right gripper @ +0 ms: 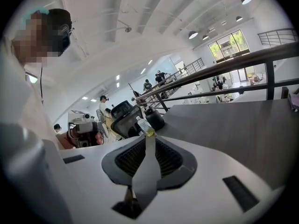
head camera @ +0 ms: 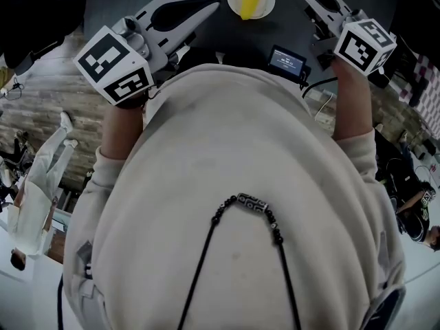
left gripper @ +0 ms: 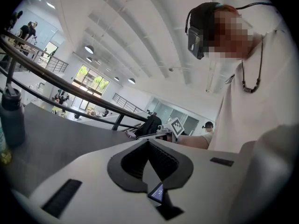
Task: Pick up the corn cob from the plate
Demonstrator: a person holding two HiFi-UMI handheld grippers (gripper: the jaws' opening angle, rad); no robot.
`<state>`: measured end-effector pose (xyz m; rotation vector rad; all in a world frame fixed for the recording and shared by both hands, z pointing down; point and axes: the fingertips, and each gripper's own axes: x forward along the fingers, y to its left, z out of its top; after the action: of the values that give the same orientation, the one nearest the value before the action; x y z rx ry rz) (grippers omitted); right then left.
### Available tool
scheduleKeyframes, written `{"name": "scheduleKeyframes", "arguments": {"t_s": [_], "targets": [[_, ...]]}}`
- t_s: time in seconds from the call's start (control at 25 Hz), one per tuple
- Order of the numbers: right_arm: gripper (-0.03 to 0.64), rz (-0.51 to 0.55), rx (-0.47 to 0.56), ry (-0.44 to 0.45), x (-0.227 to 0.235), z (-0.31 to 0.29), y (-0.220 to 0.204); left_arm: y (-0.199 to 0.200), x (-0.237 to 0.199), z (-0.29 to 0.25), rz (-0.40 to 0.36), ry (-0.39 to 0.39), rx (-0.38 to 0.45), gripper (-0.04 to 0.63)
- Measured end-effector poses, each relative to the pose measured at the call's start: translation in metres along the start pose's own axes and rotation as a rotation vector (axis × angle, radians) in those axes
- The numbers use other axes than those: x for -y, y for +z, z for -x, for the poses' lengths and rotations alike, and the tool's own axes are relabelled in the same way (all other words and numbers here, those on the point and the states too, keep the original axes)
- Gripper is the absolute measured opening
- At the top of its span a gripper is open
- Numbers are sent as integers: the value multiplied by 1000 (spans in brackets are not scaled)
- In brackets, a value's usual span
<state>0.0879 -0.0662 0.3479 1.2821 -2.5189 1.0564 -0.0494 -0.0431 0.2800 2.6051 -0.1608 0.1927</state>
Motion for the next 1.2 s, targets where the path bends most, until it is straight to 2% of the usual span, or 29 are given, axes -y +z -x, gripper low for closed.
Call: {"name": "scheduleKeyframes", "arguments": {"t_s": [0.4, 1.2], "targets": [[117, -57, -64, 31, 1, -15, -24, -8, 12, 20, 17, 76, 44, 0], [213, -270, -183, -16, 45, -46, -71, -19, 10, 33, 52, 156, 68, 0]]}}
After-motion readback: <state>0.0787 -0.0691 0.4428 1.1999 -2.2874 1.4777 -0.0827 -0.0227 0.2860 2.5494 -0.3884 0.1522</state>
